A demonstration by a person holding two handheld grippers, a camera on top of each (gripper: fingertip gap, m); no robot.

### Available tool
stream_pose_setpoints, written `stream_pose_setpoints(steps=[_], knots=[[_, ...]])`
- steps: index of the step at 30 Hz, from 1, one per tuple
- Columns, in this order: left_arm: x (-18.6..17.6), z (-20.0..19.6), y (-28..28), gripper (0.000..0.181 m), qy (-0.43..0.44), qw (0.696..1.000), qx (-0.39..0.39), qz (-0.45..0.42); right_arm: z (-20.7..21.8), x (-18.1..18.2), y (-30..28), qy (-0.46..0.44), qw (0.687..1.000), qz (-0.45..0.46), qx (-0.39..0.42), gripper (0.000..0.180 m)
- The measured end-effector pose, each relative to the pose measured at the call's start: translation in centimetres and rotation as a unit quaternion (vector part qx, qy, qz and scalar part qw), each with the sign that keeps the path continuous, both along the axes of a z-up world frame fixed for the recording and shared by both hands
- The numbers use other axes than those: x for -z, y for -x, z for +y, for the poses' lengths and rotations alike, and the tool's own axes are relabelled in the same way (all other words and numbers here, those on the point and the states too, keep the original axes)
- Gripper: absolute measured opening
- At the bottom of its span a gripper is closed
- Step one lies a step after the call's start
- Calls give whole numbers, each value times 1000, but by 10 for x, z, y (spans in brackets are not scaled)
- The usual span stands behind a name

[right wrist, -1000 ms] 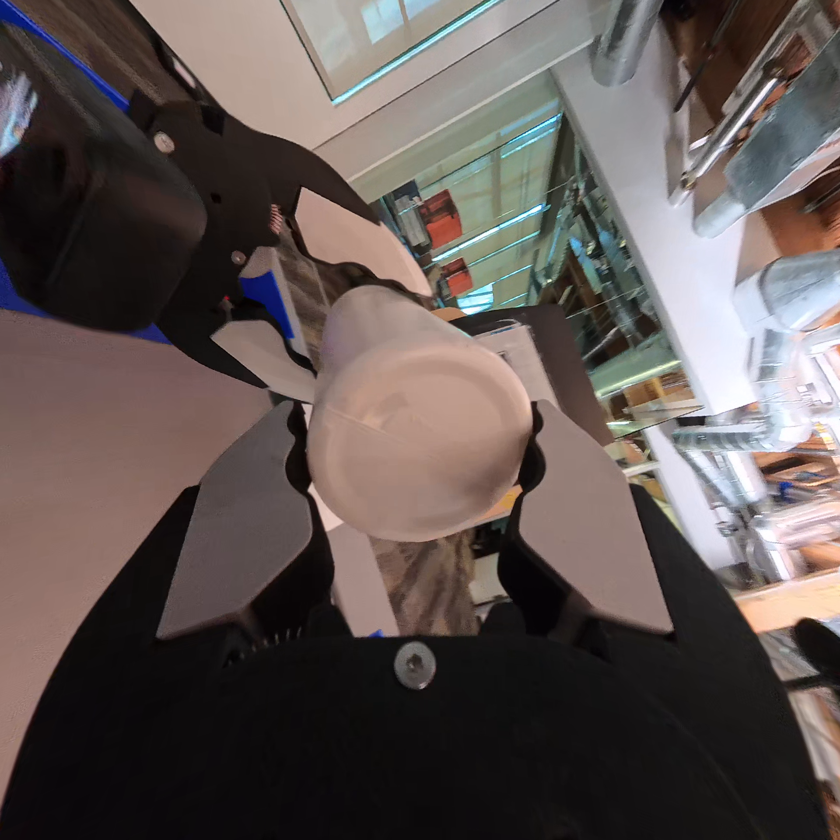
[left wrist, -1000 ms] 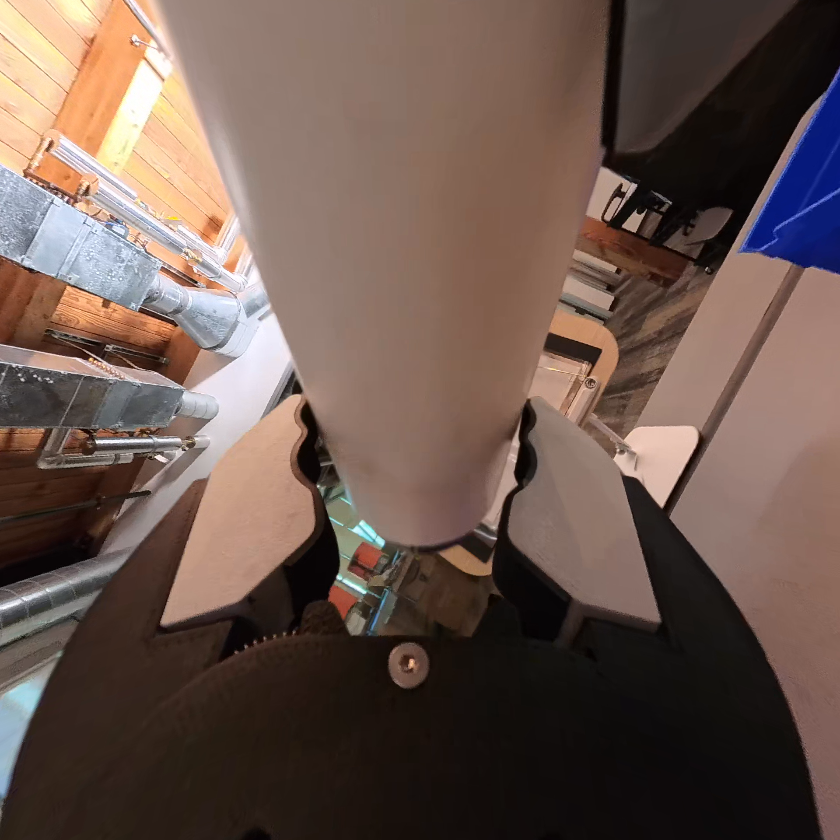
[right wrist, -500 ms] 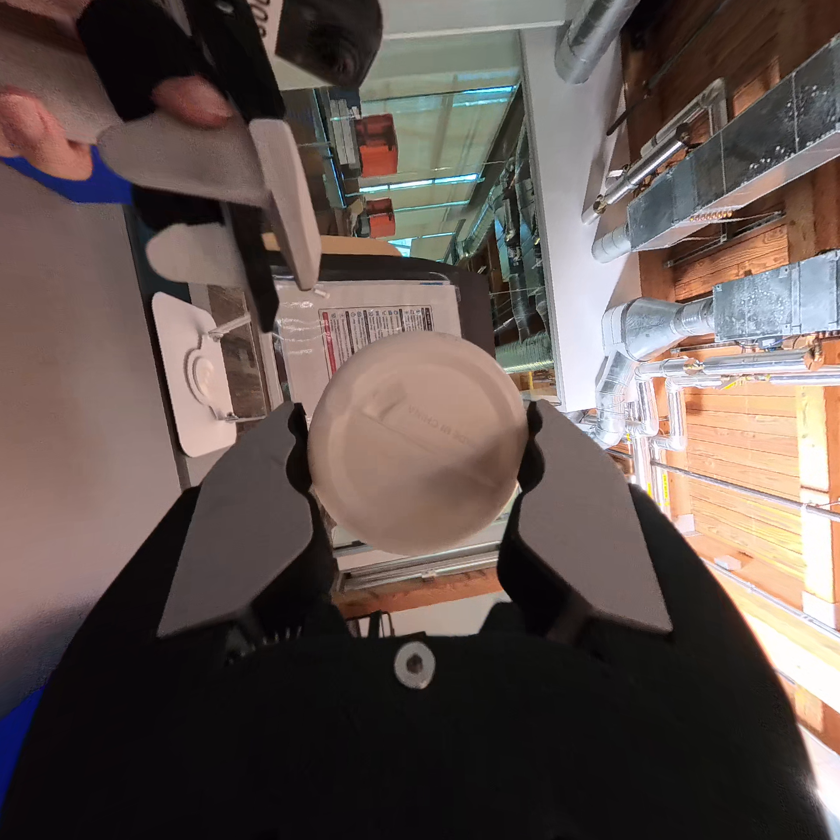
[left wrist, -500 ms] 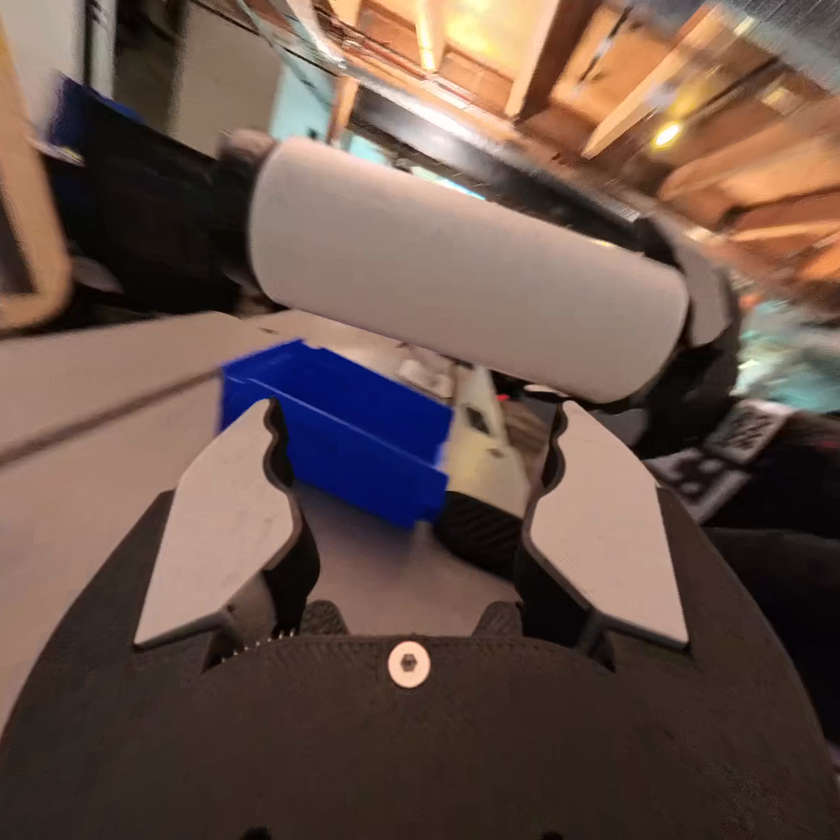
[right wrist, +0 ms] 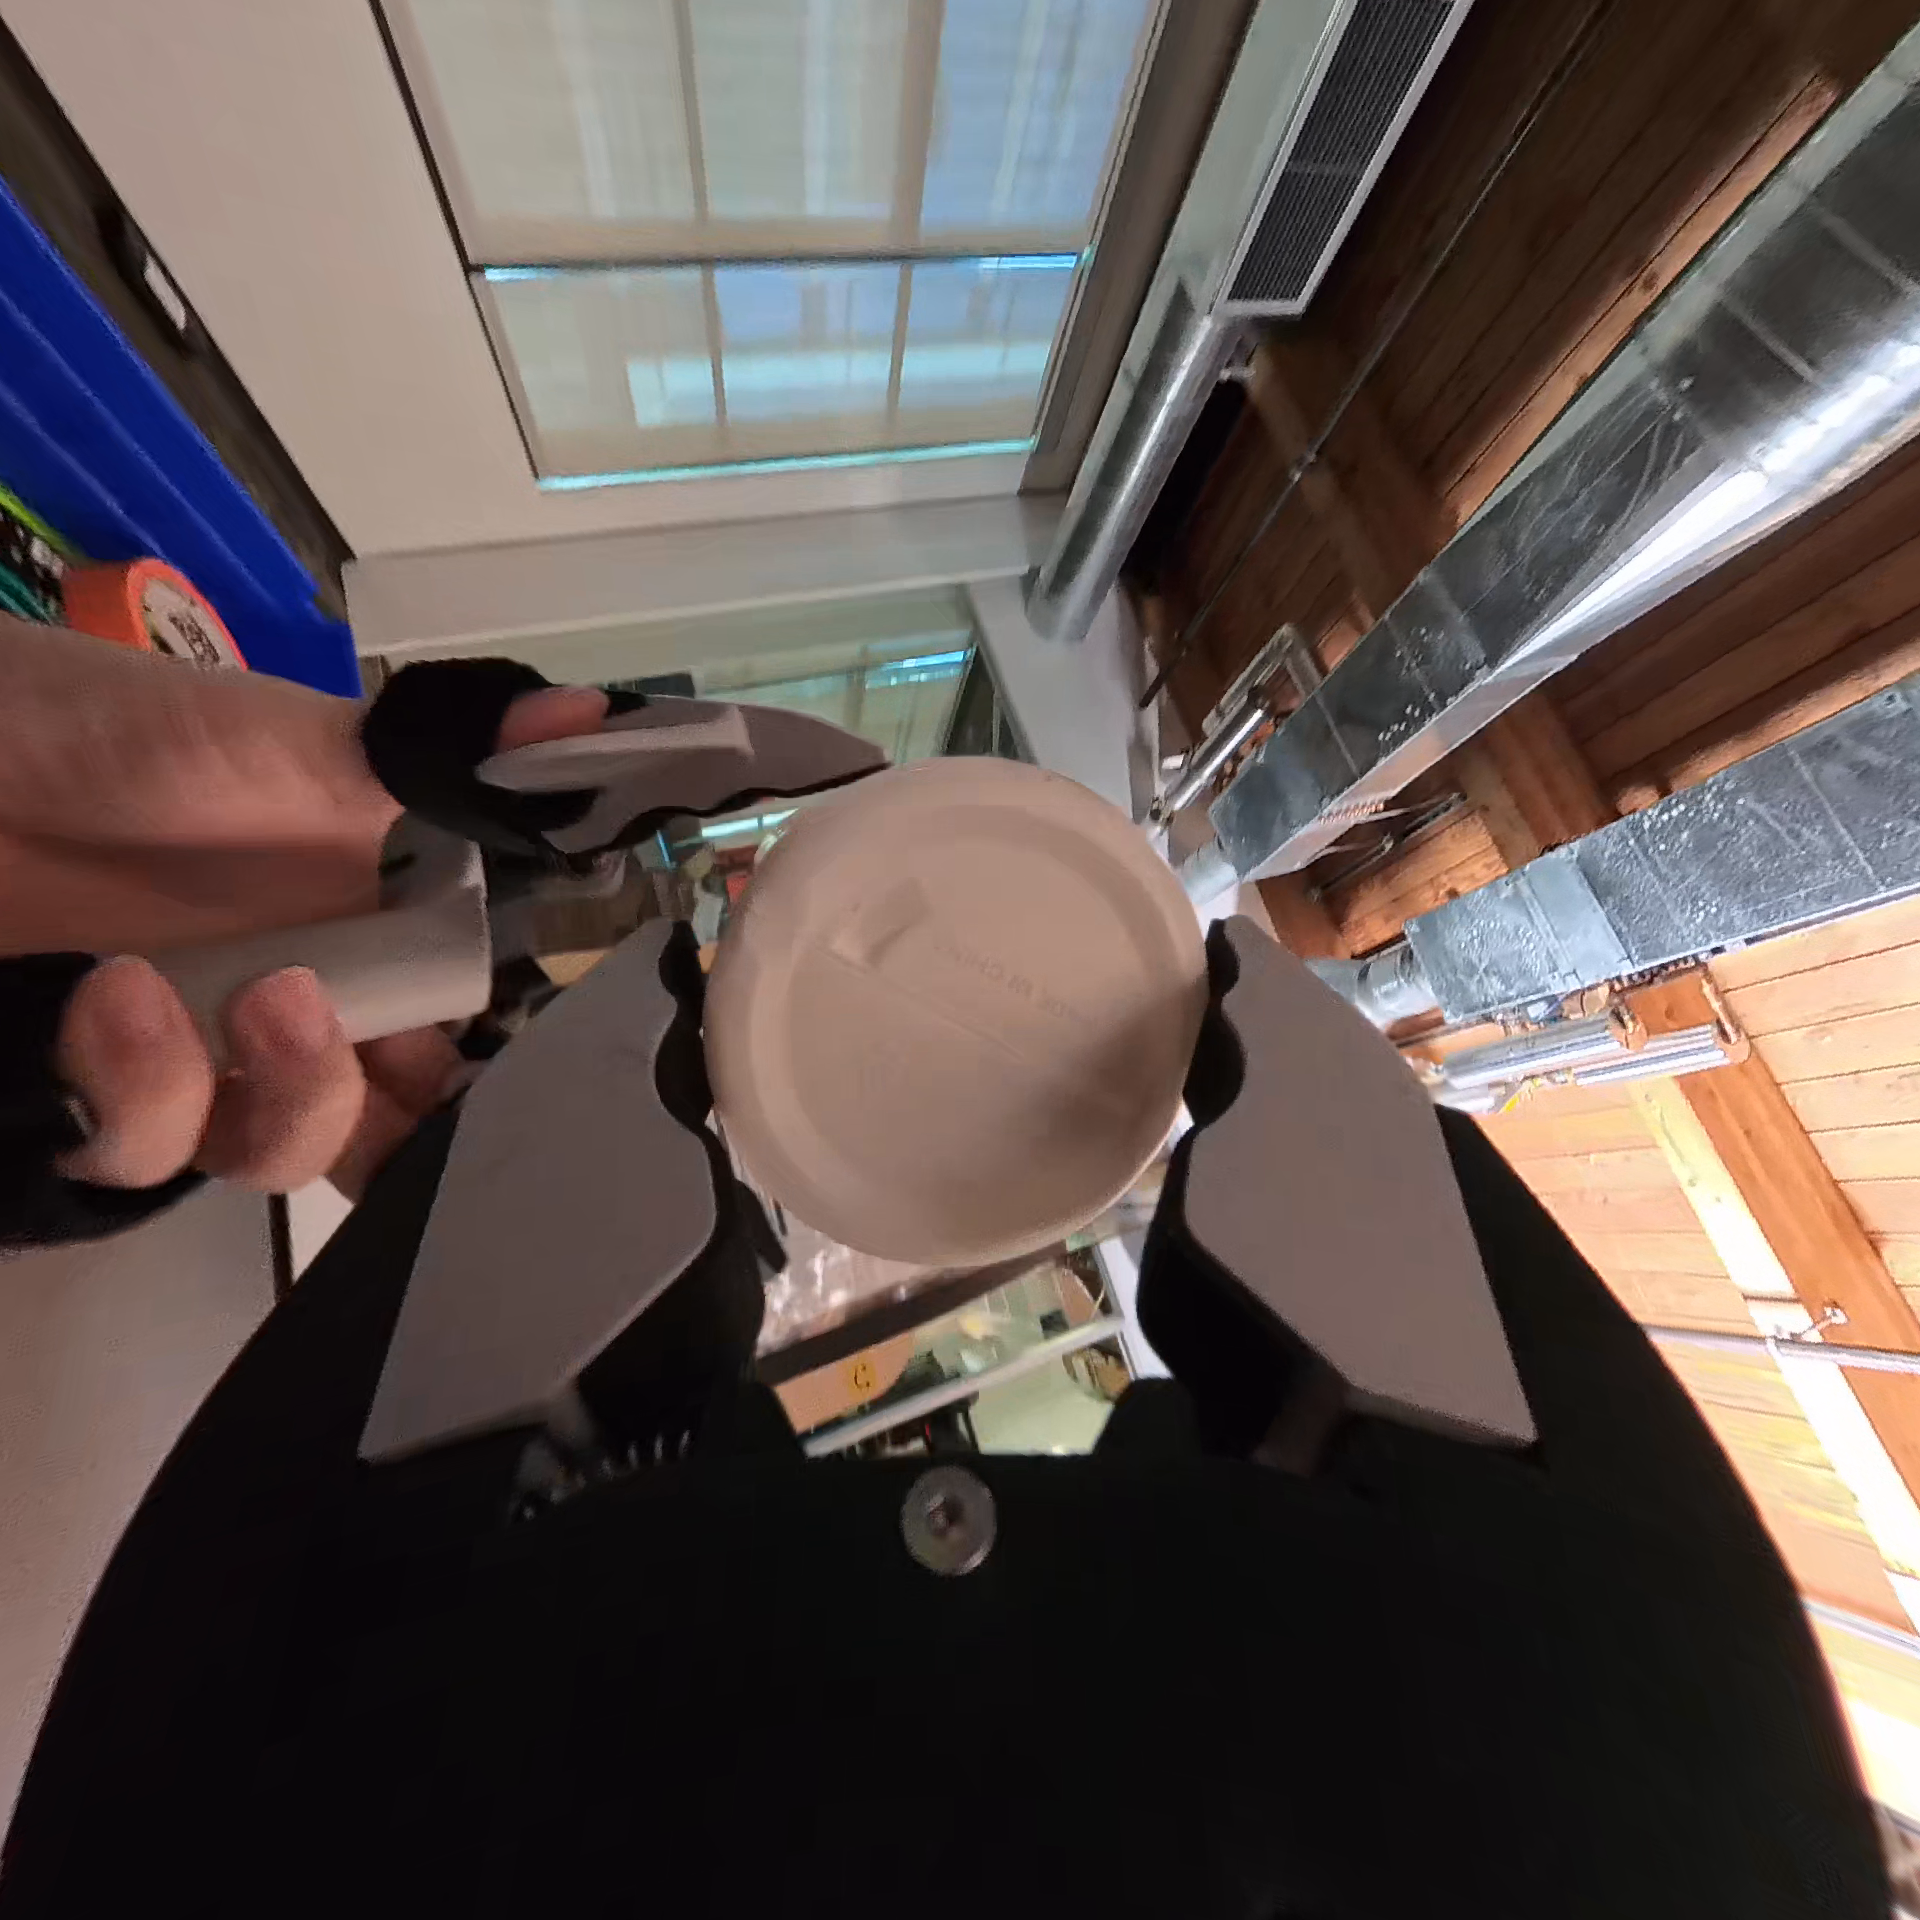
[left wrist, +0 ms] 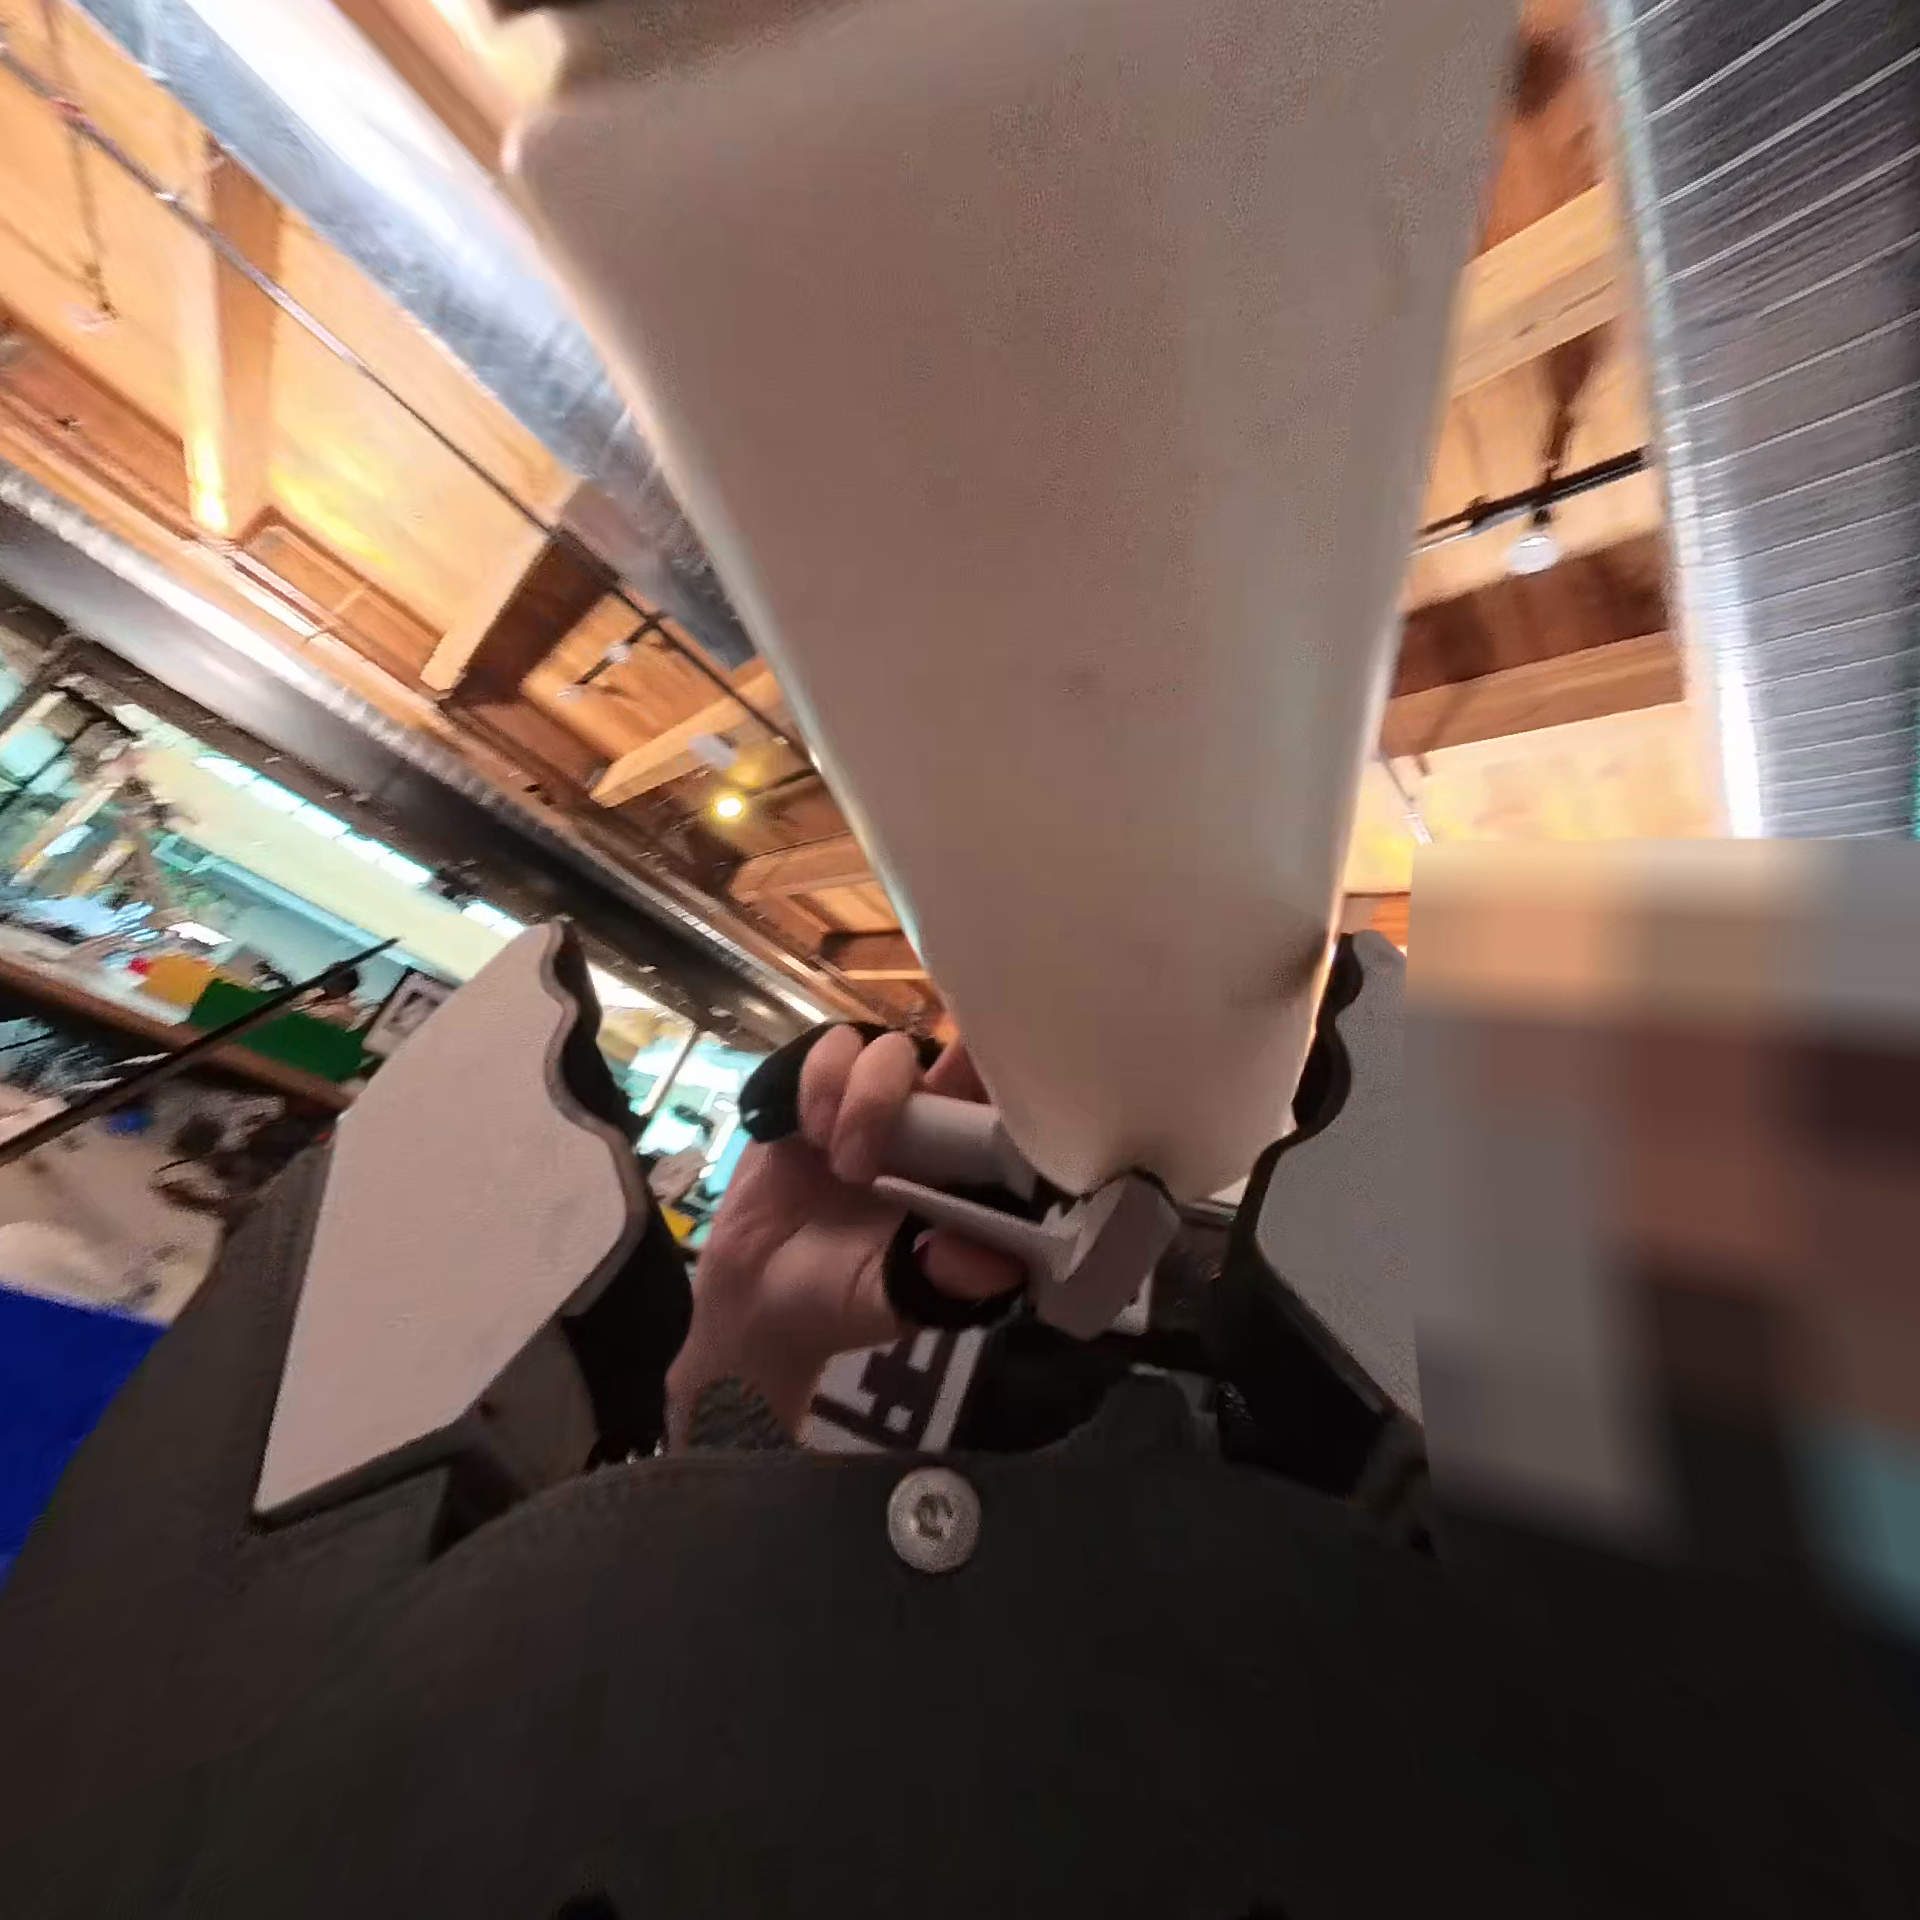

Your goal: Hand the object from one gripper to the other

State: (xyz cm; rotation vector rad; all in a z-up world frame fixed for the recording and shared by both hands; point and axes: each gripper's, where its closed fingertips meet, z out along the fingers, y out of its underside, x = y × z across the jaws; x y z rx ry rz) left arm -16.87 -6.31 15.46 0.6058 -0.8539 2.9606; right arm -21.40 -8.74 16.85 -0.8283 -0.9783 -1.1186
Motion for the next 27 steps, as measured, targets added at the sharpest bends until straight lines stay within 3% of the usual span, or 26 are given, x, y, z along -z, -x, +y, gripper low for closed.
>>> stream_pose_setpoints(steps=[4,7,11,15,20,23,27], knots=[[-19,-11,24,114,-7,998,9,-58,10,10,6,-3,1000,-4,-7,92],[-24,-4,26,102,-47,993,-87,-64,22,13,-3,-18,1000,9,0,90],[-21,25,15,101,-146,965,-217,-14,38,32,-27,78,996,45,-11,87],[-16,63,11,101,-261,892,-366,36,45,48,-59,194,974,115,-3,82],[0,109,7,100,-369,762,-523,105,32,28,-59,233,937,249,-74,77],[12,112,-2,100,-411,718,-549,119,25,2,-52,194,914,337,-116,69],[31,93,-23,100,-456,692,-546,122,24,-7,-36,178,888,396,-149,77]])
